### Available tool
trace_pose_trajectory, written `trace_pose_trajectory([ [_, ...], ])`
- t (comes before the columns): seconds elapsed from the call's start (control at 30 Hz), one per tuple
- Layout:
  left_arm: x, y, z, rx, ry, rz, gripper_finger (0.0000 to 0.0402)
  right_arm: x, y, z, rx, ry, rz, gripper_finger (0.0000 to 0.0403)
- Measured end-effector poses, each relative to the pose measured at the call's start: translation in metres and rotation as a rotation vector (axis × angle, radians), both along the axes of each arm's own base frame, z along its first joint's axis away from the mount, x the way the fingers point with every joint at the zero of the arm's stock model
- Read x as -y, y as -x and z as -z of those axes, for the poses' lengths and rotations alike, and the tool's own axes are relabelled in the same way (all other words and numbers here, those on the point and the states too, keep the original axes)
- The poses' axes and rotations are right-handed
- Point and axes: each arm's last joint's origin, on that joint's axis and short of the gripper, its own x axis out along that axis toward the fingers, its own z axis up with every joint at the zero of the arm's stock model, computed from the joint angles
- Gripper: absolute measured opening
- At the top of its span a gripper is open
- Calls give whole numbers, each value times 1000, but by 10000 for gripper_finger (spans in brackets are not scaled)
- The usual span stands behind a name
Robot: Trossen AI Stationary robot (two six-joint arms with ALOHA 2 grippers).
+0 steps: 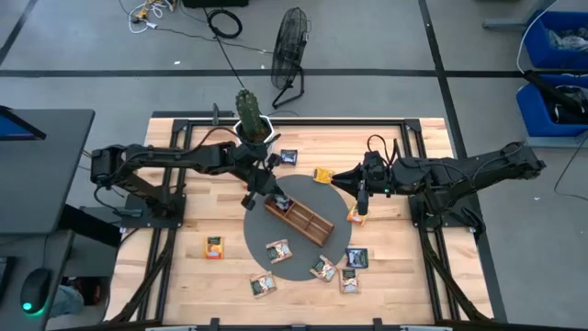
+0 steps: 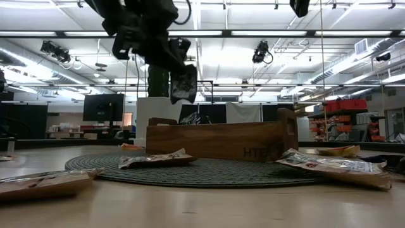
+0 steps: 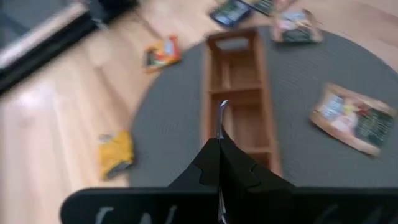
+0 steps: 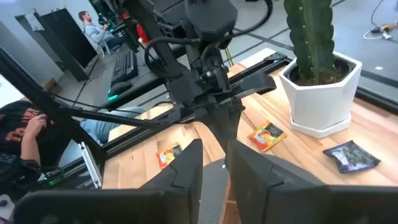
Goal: Pick & Place Tea
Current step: Put the purple tea bag into the left section of the wooden organizer
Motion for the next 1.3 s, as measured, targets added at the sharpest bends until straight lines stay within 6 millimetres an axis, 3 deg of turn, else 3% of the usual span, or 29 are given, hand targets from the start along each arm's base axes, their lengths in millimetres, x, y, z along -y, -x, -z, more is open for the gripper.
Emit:
trace_pose_trajectory([
  [0.4,-6,-12,33,-76,-53,82,1,-2,-9,7,-19,-28,16,84],
  [1.3,-8,-18,54,-159,-39,37,2,-2,-10,8,-29,-15,13,84],
])
